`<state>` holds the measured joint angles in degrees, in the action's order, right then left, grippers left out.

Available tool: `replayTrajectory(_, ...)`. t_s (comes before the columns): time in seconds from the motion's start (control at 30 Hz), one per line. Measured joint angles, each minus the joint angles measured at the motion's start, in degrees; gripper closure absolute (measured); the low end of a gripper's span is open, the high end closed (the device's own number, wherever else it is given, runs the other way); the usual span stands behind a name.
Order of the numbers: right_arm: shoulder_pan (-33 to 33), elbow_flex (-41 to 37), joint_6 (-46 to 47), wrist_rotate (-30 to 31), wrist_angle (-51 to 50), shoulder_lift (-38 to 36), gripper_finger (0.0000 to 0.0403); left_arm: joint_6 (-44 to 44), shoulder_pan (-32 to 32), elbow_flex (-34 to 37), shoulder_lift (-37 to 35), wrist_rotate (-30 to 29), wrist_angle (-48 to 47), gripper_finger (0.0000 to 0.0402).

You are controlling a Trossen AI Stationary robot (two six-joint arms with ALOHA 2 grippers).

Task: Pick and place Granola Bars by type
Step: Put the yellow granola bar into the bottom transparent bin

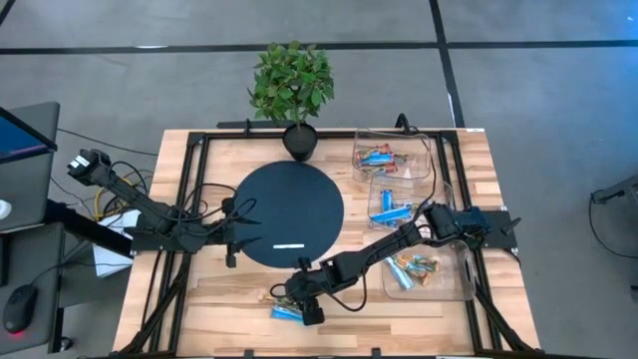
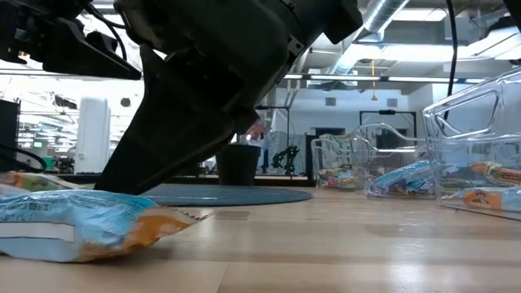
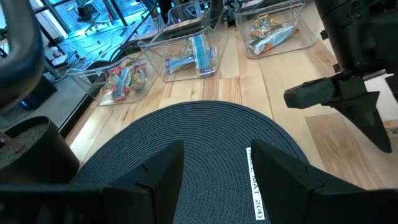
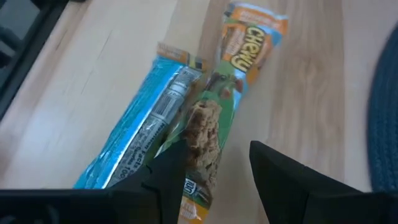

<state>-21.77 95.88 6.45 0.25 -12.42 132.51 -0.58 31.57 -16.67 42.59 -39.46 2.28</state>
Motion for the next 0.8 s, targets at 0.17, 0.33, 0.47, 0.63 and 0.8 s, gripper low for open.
replayTrajectory(0.17,0.0,0.0,-0.4,-3.4,2.1,0.0,0.0234,0.0,0.0,0.0,0.0,0.0,0.0,0.0219)
replayTrajectory(0.33,0.0,0.0,-0.4,-3.4,1.7,0.0,0.0234,0.1,0.0,0.0,0.0,0.0,0.0,0.0219)
replayTrajectory(0.47,0.1,0.0,-0.4,-3.4,-0.7,0.0,0.0238,0.2,0.0,0.0,0.0,0.0,0.0,0.0219)
replayTrajectory(0.63,0.0,0.0,-0.3,-3.5,-2.2,0.0,0.0254,0.2,0.0,0.0,0.0,0.0,0.0,0.0219)
replayTrajectory(0.8,0.1,0.1,2.5,-3.5,-4.4,-0.1,0.0279,0.2,0.0,0.0,0.0,0.0,0.0,0.0219)
